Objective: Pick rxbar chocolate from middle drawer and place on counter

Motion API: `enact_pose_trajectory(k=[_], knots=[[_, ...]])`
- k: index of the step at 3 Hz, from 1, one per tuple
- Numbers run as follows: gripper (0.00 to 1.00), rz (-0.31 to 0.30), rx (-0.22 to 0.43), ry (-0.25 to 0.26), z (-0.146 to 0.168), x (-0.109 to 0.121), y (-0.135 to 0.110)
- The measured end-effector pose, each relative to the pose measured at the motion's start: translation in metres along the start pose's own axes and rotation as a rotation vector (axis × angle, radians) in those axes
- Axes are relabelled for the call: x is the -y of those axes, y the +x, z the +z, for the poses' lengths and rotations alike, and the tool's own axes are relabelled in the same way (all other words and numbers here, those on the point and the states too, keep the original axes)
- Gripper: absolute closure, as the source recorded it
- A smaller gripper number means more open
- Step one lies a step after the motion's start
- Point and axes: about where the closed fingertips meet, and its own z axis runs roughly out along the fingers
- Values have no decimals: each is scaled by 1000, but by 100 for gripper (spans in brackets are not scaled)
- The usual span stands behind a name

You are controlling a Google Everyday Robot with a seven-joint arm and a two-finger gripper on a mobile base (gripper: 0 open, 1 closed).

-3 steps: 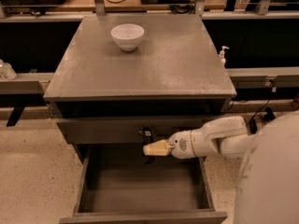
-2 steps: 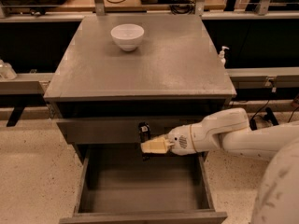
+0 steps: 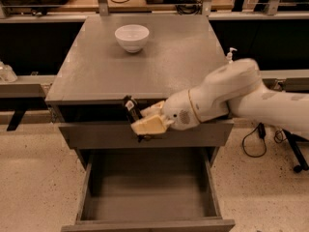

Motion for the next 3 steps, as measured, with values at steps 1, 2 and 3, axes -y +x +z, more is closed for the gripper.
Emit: enact_pose_trajectory(k=[1,2,3], knots=[[100,-139,3,-13,-24,10,51],[100,-212,2,-97,-52,0,97],[100,-219,-20,-236,-90,-23,124]])
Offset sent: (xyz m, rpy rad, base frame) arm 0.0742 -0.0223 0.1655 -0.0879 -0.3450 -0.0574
